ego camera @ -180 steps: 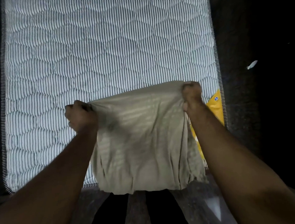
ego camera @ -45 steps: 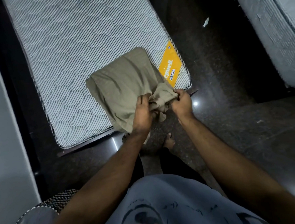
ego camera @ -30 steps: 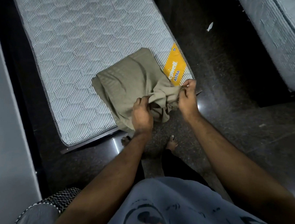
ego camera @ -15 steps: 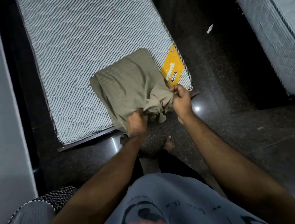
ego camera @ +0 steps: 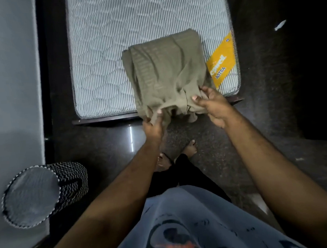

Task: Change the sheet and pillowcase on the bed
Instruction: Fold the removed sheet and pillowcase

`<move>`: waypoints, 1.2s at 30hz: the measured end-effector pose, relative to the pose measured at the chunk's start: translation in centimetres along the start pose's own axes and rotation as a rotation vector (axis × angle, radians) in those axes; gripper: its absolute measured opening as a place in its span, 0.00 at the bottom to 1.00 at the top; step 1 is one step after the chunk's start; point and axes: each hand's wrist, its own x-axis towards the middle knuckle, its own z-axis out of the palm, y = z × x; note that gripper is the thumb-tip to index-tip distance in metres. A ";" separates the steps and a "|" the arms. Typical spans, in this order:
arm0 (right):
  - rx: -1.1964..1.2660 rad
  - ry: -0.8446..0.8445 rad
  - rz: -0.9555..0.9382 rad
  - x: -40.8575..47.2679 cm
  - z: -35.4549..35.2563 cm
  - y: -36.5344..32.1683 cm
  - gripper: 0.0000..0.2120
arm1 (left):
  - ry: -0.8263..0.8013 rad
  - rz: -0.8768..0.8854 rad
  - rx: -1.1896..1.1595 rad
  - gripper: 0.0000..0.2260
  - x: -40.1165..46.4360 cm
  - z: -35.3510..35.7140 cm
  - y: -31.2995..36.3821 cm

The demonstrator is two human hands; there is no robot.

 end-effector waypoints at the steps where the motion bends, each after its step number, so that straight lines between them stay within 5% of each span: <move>1: 0.037 0.002 -0.017 -0.1 0.3 -0.2 0.21 | -0.085 -0.081 -0.143 0.25 -0.4 -0.3 0.1; 4: 0.105 0.022 -0.053 -1.1 1.4 -0.8 0.18 | -0.140 -0.367 -0.517 0.27 0.0 -1.2 0.4; 6: 0.111 0.012 -0.056 -1.8 2.0 -1.3 0.15 | -0.130 -0.438 -0.545 0.22 1.3 -1.1 -0.5; 9: 0.122 0.021 -0.075 -2.3 2.6 -1.9 0.16 | -0.192 -0.449 -0.466 0.14 0.8 -0.3 -0.4; 15: 0.148 0.082 -0.137 -2.5 2.5 -2.2 0.12 | -0.268 -0.538 -0.185 0.28 0.4 0.4 -1.1; 22: 0.010 0.069 -0.225 -2.6 2.6 -1.9 0.17 | -0.314 -0.547 -0.297 0.23 -0.2 0.7 -2.7; 28: -0.408 0.231 -0.321 -2.4 2.2 -2.1 0.12 | 0.052 -0.318 -0.356 0.09 1.7 -0.8 -2.6; 32: -0.616 0.350 -0.410 -2.1 0.9 -2.2 0.06 | 0.430 -0.123 -0.012 0.14 3.6 -4.7 -2.2; 36: -0.729 0.465 -0.477 -2.3 0.9 -1.4 0.05 | 0.529 -0.044 -0.258 0.08 6.3 -6.6 -1.1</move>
